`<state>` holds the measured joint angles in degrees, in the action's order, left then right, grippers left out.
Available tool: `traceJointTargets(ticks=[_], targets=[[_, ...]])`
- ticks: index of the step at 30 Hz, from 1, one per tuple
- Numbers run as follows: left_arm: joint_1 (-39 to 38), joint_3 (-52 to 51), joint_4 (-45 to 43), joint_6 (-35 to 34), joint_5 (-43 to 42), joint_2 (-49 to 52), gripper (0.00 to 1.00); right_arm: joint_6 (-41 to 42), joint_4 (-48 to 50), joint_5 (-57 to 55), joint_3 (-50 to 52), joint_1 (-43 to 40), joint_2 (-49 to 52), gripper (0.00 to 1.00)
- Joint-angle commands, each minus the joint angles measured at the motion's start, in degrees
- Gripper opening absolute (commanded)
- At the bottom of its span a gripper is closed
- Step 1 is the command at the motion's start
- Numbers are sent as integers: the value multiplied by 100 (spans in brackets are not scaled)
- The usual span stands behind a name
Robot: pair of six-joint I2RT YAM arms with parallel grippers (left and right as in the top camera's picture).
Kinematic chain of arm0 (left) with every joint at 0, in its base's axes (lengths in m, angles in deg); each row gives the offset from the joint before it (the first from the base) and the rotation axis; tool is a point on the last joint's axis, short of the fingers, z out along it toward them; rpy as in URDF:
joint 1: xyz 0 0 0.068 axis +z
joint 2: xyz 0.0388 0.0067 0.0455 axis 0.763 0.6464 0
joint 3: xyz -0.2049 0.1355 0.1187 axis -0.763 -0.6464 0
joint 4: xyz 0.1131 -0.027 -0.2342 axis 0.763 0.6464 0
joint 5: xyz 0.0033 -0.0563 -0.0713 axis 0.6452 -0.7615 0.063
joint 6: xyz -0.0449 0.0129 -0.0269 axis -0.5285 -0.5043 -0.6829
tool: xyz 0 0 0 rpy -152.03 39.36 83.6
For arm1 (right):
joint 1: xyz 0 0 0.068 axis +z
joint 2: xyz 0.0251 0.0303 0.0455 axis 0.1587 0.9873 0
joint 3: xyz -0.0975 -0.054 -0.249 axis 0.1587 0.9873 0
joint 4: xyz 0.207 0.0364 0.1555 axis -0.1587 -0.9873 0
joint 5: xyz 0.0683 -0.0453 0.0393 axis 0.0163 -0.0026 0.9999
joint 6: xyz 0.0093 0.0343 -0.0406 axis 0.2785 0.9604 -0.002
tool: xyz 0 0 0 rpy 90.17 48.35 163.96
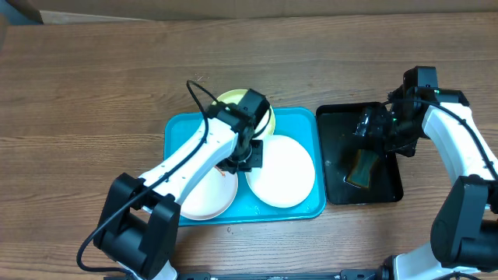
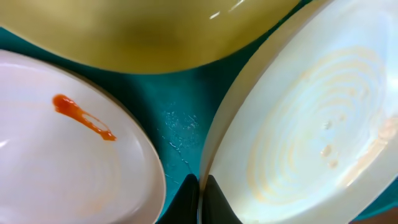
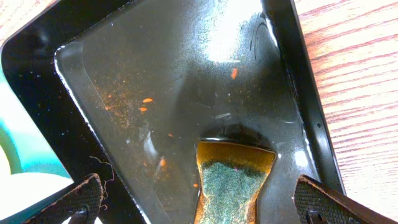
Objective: Clean dirty plates on tray and stack at the side
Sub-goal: 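Lift the right white plate off the blue tray with the left gripper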
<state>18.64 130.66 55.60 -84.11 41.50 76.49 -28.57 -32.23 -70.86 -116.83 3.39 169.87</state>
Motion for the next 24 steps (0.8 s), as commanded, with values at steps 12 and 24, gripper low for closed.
traceJointTargets(ticks=[12,24], targets=[[254,1930,651,955,26,50,4,-13,417,459,-164,-328,-26,100],[-579,2267,-1086,986,1574,59,4,-13,981,1307,-162,-2518,-26,100]])
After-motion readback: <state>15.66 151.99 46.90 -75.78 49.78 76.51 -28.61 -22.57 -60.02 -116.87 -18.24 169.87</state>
